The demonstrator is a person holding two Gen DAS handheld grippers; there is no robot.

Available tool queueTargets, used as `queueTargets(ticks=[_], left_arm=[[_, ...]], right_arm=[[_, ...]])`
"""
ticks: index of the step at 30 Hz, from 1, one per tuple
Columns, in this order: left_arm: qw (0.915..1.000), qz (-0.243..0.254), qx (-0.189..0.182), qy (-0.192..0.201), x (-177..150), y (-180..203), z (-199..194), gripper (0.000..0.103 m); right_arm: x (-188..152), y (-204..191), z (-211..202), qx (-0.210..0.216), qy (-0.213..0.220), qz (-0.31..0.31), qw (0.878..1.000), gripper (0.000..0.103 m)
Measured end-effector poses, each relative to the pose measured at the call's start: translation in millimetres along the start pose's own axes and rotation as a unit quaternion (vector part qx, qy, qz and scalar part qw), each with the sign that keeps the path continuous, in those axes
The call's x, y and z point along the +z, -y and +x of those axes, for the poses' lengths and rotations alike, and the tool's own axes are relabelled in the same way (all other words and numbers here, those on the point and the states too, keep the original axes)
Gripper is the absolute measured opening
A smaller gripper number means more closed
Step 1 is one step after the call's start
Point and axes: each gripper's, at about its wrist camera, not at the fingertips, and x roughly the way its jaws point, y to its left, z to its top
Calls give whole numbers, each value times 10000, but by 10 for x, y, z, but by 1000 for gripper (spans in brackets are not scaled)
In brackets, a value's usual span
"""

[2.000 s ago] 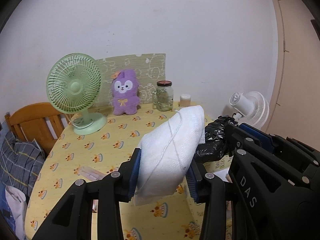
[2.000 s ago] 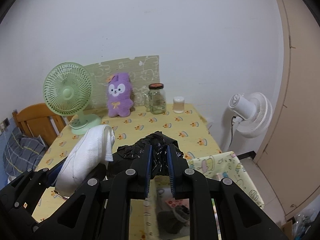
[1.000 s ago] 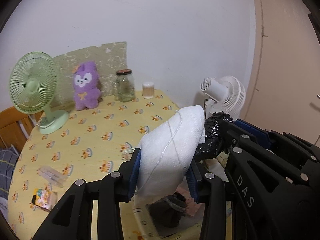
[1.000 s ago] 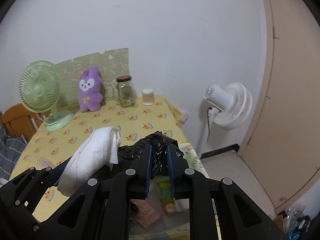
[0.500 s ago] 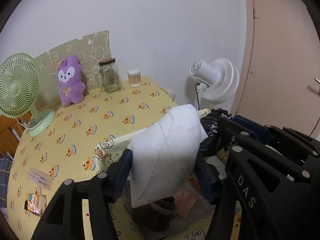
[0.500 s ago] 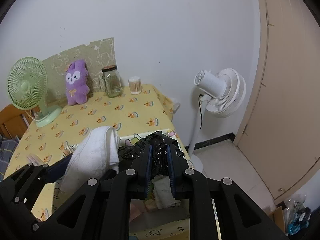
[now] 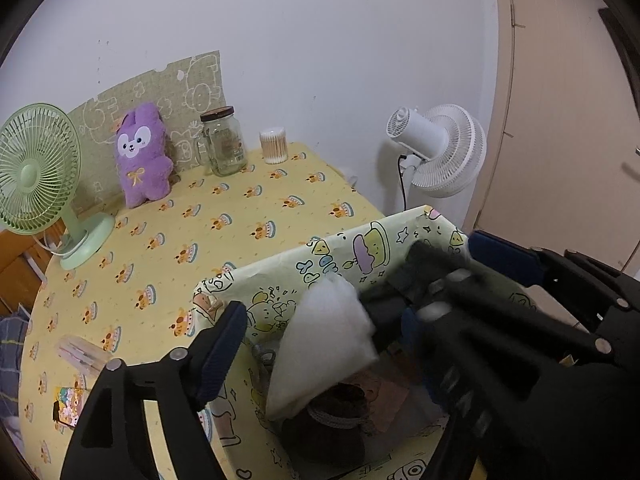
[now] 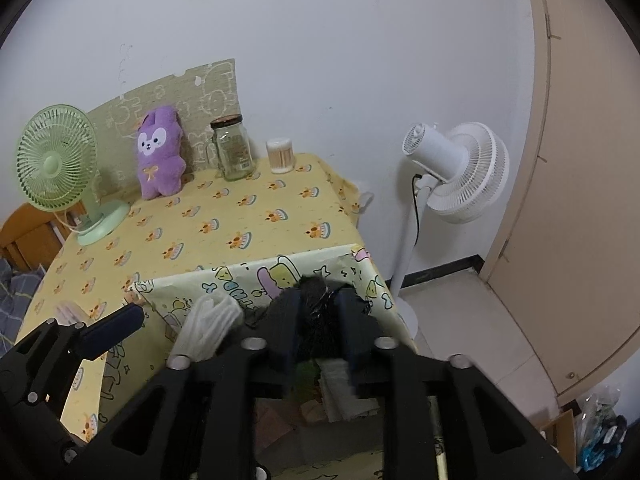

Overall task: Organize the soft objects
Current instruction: 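Carry the white cloth and black bag with both grippers over the box, then lower the cloth and bag into the box and open both grippers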

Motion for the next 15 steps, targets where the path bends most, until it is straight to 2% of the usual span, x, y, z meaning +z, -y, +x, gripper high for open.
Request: queueTargets(ticks=[1, 5, 7, 10, 15], left_arm=[[10000, -2, -20, 8, 0, -1, -7, 84], [10000, 8, -38, 22, -9, 7, -29, 85], [10000, 17, -50, 53, -14, 8, -56, 85], [9999, 16, -66, 85, -21, 11, -97, 86], [9998, 7, -44, 173, -36, -3, -194, 88]], right_arm=[[-2, 2, 1, 43, -14, 25, 10000, 61], [-17, 2, -32, 57, 1, 51, 10000, 68], [-24, 2, -54, 54, 25, 67, 10000, 78], [-29, -5, -103, 41, 57, 80, 9999, 84], [-44, -33, -205, 22, 125, 78, 9999, 87]])
